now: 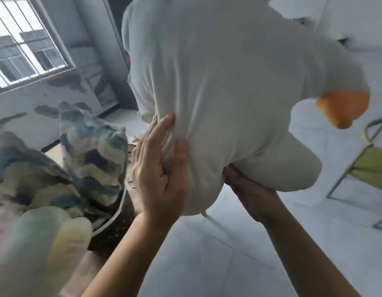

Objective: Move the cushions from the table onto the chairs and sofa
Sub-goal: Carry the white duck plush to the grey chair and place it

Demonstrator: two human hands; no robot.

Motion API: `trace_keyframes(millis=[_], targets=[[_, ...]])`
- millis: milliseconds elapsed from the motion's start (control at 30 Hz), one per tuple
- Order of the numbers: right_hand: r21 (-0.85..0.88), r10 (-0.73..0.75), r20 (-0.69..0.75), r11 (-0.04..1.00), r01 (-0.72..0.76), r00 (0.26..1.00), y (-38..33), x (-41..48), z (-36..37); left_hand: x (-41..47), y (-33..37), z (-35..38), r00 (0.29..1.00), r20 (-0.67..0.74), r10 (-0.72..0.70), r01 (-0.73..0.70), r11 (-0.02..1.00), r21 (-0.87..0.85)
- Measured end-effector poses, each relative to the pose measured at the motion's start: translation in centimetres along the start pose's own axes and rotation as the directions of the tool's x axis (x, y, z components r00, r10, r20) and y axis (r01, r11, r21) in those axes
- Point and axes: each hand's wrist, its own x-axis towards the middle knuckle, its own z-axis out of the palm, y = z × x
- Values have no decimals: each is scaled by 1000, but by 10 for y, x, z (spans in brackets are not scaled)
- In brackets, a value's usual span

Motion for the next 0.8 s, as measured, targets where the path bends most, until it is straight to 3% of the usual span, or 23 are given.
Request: trace_keyframes(millis=[200, 367, 600, 800], targets=[[16, 85, -233, 996, -84, 969, -28, -1, -158, -22, 24, 177, 989, 120, -92, 111, 980, -166], [-45, 108, -370, 990, -134, 923, -40, 15, -263, -26, 30, 290, 957, 210, -202, 244, 949, -198], [-89, 60, -382, 991, -101, 922, -42, 94, -386, -6, -8, 451, 908, 348, -233, 322, 920, -224], [-168, -37, -476, 985, -50, 879, -65, 211, -510, 45, -51, 634, 871, 422, -253, 411, 844, -343]])
